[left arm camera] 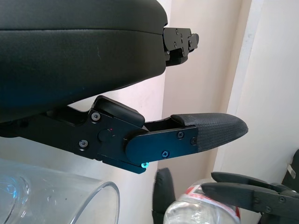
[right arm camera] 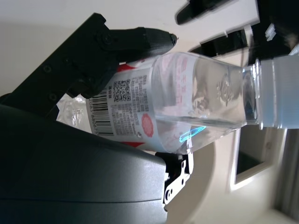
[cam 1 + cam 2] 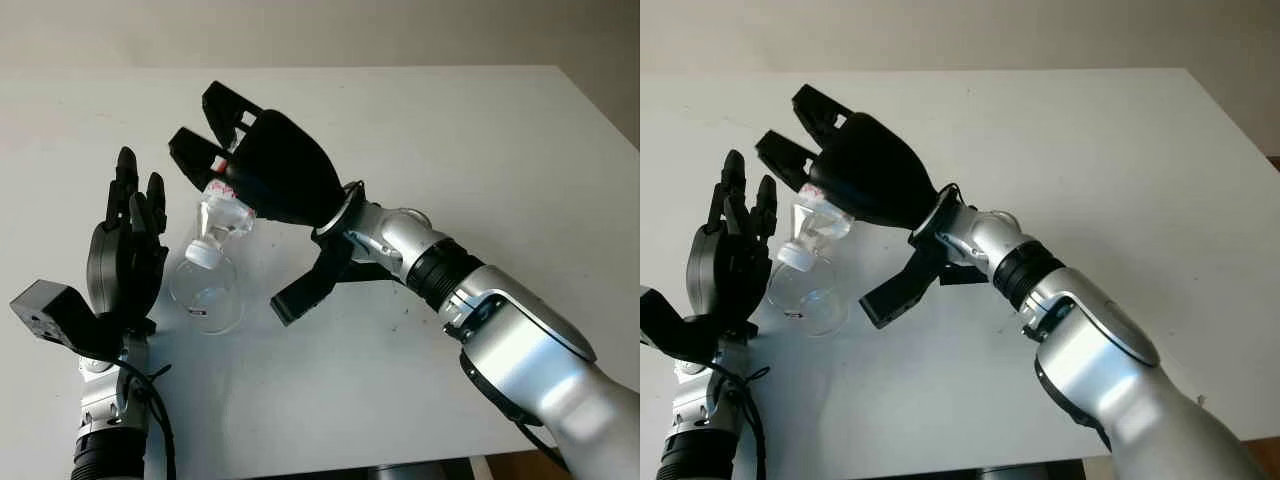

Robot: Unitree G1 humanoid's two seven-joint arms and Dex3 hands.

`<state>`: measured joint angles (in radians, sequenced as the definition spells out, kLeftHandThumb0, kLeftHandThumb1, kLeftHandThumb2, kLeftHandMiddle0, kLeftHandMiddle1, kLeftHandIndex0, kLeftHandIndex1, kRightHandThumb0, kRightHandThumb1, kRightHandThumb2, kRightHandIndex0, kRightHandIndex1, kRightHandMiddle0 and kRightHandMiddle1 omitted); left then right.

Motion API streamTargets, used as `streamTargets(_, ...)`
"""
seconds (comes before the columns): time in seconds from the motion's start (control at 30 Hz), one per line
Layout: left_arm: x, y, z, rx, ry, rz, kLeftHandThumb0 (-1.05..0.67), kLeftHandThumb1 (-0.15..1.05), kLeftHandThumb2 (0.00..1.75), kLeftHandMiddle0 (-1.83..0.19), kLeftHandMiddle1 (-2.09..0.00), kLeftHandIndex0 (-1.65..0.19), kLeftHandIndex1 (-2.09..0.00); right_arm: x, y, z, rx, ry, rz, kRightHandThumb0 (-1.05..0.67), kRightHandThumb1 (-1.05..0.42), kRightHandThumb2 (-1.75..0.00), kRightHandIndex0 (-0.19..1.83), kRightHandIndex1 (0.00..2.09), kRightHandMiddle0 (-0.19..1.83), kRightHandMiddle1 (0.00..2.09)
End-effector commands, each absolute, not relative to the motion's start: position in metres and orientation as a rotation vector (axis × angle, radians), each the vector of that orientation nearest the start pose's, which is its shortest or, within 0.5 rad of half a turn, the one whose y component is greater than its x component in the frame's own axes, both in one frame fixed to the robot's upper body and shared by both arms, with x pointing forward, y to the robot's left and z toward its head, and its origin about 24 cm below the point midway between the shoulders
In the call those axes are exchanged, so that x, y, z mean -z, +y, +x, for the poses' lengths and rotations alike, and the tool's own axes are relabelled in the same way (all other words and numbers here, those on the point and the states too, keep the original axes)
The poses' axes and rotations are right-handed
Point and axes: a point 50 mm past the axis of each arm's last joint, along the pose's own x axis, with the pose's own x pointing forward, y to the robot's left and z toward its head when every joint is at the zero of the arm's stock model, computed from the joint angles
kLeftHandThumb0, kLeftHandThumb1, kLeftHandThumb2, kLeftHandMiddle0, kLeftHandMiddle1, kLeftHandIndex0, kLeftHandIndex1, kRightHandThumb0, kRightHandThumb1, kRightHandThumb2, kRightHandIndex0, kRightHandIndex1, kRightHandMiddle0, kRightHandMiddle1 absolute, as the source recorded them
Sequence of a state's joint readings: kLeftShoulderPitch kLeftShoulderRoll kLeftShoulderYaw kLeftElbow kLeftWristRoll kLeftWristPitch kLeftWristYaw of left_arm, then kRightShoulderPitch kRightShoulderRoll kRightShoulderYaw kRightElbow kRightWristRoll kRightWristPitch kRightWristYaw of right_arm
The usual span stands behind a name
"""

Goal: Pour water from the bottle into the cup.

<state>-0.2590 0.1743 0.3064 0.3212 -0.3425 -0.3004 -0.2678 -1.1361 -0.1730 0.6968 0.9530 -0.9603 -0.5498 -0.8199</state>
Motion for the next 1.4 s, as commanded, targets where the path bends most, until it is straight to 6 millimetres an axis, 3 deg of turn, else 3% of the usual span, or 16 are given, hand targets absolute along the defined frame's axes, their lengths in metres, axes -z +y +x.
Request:
streamTargets(0.0, -0.077, 0.241, 0.287, -0.05, -0.32, -0.169, -0.86, 1.05, 0.57, 0.01, 0.0, 0.07, 0.0, -0.19, -0.004, 0.354, -0.268, -1.258, -1.051, -0.22, -0.66, -0.91, 1.46, 2.09, 1.19, 2.09)
streamTargets(0.07, -0.077, 0.241, 0.287, -0.05, -0.318, -0.169, -0.87, 1.05, 0.56, 0.02, 0.0, 0.07, 0.0, -0.192, -0.008, 0.357, -0.278, -1.182, -0.986, -0.13, -0.55, -1.24, 1.6, 2.09, 1.35, 2.09)
streamTargets(0.13, -0.077, 0.241, 0.286, -0.049, -0.318, -0.169, -0.86, 1.05, 0.57, 0.02, 0.0, 0.07, 0.0, -0.195, -0.015, 0.363, -0.307, -1.033, -0.869, -0.08, -0.51, -1.33, 1.7, 2.09, 1.46, 2.09)
streamTargets(0.17, -0.077, 0.241, 0.286, -0.049, -0.318, -0.169, -0.85, 1.05, 0.57, 0.02, 0.0, 0.07, 0.0, -0.196, -0.018, 0.365, -0.329, -0.968, -0.811, -0.07, -0.57, -1.19, 1.77, 2.09, 1.52, 2.09)
streamTargets(0.27, -0.077, 0.242, 0.286, -0.053, -0.315, -0.17, -0.86, 1.05, 0.57, 0.0, 0.0, 0.06, 0.0, -0.197, -0.029, 0.37, -0.376, -0.836, -0.668, -0.07, -0.62, -1.05, 1.81, 2.09, 1.57, 2.09)
streamTargets(0.3, -0.077, 0.242, 0.286, -0.053, -0.316, -0.166, -0.85, 1.05, 0.57, 0.0, 0.0, 0.05, 0.0, -0.197, -0.034, 0.372, -0.388, -0.794, -0.624, -0.08, -0.65, -0.98, 1.76, 2.09, 1.54, 2.09)
streamTargets(0.4, -0.077, 0.243, 0.285, -0.05, -0.314, -0.158, -0.86, 1.05, 0.57, 0.0, 0.0, 0.06, 0.0, -0.193, -0.049, 0.378, -0.415, -0.646, -0.454, -0.11, -0.92, -0.47, 1.48, 2.09, 1.33, 2.09)
streamTargets(0.47, -0.077, 0.243, 0.284, -0.047, -0.315, -0.158, -0.86, 1.05, 0.57, 0.02, 0.0, 0.07, 0.0, -0.189, -0.059, 0.382, -0.428, -0.554, -0.371, -0.15, -1.02, -0.27, 1.37, 2.09, 1.24, 2.09)
streamTargets(0.67, -0.076, 0.242, 0.282, -0.052, -0.308, -0.162, -0.86, 1.05, 0.56, 0.01, 0.0, 0.08, 0.0, -0.171, -0.089, 0.383, -0.471, -0.283, -0.111, -0.17, -1.05, -0.26, 1.33, 2.09, 1.19, 2.09)
streamTargets(0.8, -0.075, 0.242, 0.282, -0.047, -0.304, -0.161, -0.86, 1.05, 0.58, 0.02, 0.0, 0.08, 0.0, -0.16, -0.109, 0.379, -0.45, -0.134, 0.05, -0.2, -1.05, -0.23, 1.18, 2.09, 0.87, 2.09)
streamTargets(0.87, -0.075, 0.242, 0.281, -0.045, -0.303, -0.158, -0.86, 1.05, 0.58, 0.02, 0.0, 0.08, 0.0, -0.157, -0.117, 0.375, -0.431, -0.076, 0.098, -0.2, -1.05, -0.22, 1.16, 2.09, 0.82, 2.09)
streamTargets(1.0, -0.075, 0.242, 0.281, -0.042, -0.302, -0.162, -0.86, 1.05, 0.57, 0.02, 0.0, 0.08, 0.0, -0.155, -0.128, 0.368, -0.407, -0.027, 0.112, -0.22, -1.05, -0.23, 1.19, 2.09, 0.76, 2.09)
streamTargets(1.17, -0.075, 0.242, 0.28, -0.04, -0.306, -0.158, -0.86, 1.05, 0.57, 0.01, 0.0, 0.07, 0.0, -0.155, -0.135, 0.359, -0.388, -0.003, 0.117, -0.25, -1.05, -0.23, 1.07, 2.09, 0.46, 2.09)
streamTargets(1.37, -0.075, 0.241, 0.278, -0.038, -0.306, -0.154, -0.87, 1.05, 0.57, 0.01, 0.0, 0.08, 0.0, -0.155, -0.139, 0.348, -0.414, 0.018, 0.143, -0.26, -1.05, -0.22, 1.09, 2.09, 0.18, 2.09)
